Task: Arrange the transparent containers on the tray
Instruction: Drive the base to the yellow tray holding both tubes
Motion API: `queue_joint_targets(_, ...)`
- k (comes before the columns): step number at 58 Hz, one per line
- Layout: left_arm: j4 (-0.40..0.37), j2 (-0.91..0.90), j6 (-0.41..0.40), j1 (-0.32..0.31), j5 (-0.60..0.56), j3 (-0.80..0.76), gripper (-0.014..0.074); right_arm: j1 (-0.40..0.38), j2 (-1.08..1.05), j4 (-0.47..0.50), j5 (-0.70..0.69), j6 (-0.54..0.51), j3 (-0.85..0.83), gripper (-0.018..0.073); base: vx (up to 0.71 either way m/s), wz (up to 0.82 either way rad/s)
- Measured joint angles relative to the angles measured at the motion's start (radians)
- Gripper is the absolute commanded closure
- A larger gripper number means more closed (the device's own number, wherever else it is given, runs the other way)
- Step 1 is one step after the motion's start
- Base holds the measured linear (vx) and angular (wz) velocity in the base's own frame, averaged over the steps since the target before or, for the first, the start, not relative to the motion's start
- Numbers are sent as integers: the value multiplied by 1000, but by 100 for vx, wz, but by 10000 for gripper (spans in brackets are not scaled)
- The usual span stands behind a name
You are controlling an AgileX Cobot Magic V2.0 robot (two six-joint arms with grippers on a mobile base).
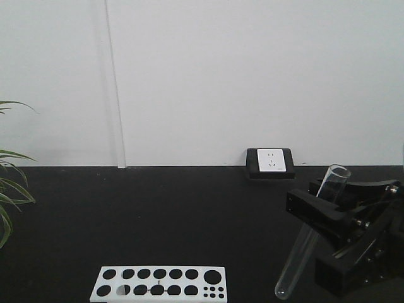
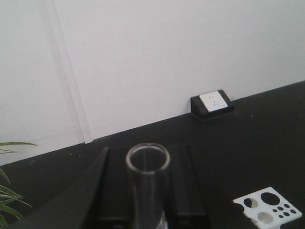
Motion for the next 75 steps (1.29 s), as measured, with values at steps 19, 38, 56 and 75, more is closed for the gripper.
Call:
queue_joint_targets(19,0,0,0,0,23,0,496,0,0,0,1,0,0,480,0,0)
queue_joint_targets(38,0,0,0,0,23,0,496,0,0,0,1,0,0,480,0,0)
queue_joint_targets(56,0,0,0,0,23,0,496,0,0,0,2,0,0,478,0,0)
queue_joint_targets(75,0,0,0,0,23,0,496,0,0,0,2,0,0,478,-4,0)
